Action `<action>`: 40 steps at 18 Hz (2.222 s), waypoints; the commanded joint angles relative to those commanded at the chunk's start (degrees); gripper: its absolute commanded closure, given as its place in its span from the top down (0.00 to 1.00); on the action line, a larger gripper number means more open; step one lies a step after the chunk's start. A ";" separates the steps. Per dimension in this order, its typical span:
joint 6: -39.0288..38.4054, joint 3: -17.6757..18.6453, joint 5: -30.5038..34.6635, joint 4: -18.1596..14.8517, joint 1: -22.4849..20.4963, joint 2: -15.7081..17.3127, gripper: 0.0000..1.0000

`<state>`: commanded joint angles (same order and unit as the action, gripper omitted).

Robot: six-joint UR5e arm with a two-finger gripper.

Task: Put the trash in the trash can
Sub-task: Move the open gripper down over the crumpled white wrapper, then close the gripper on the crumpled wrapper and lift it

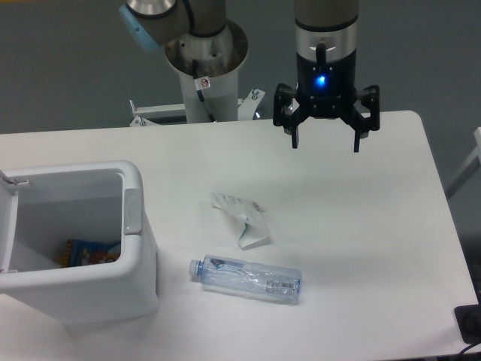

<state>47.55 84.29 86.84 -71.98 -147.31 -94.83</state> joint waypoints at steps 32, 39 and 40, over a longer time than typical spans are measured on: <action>-34.63 23.20 9.75 16.35 14.94 -13.89 0.66; -35.60 23.20 10.20 16.26 14.86 -13.89 0.05; -35.60 23.11 10.20 16.26 14.85 -13.80 0.00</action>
<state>11.95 107.40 97.03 -55.72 -132.45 -108.63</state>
